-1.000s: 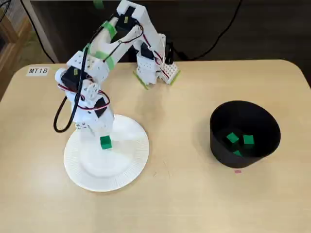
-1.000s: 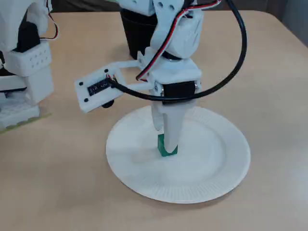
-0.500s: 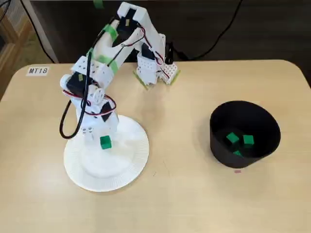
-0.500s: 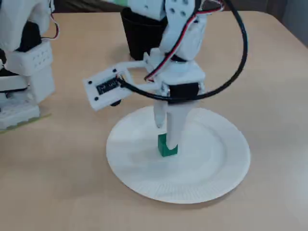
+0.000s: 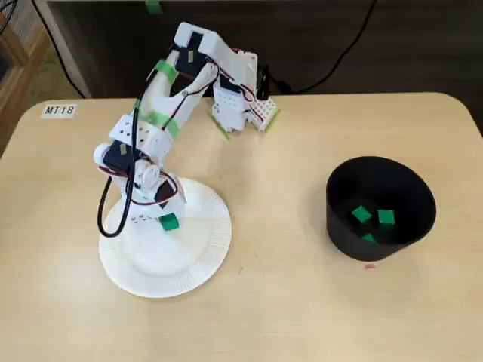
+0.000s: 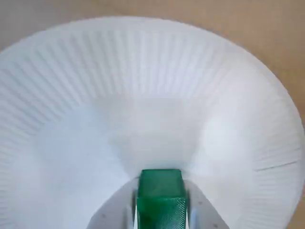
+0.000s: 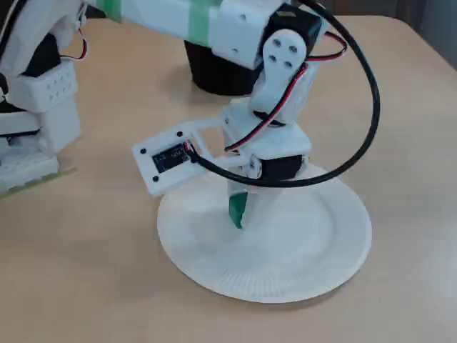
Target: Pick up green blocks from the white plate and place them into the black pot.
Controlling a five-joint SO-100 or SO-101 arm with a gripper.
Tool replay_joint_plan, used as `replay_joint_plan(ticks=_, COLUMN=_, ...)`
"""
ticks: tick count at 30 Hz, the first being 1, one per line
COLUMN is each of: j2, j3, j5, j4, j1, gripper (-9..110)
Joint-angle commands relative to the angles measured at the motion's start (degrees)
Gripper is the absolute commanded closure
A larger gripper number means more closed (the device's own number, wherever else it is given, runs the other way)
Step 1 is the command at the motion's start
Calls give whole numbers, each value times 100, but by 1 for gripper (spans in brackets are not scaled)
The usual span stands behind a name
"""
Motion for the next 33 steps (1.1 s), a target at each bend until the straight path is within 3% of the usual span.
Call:
replay_joint_plan(ticks=1, j2=-26, j3=-475, j5=-325, j4=-62, j1=70, gripper=104)
replay_joint_plan(ticks=6, j2=-132, j3=-2048, j5=-1160, j4=-123, j1=88, gripper=104)
replay_joint_plan(ticks=13, j2=-800, j3=-6794, j5=-4157, j4=-44, j1=-642, gripper=104)
replay_joint_plan(ticks=18, j2=343, j3=-6820, j5=-5985, j4=35, j1=-1846, gripper=104)
replay_joint_plan(ticks=21, j2=1433, j3=-5766, j5=-5985, j4=35, j1=-2654, gripper=104)
replay_joint_plan(ticks=28, j2=2646, j3=-4825, j5=-4764, j4=26, j1=-4632, gripper=104)
replay_joint_plan(ticks=33, j2=3437, j3=-3973, j5=-4368, j4=18, j1=-5423, gripper=104)
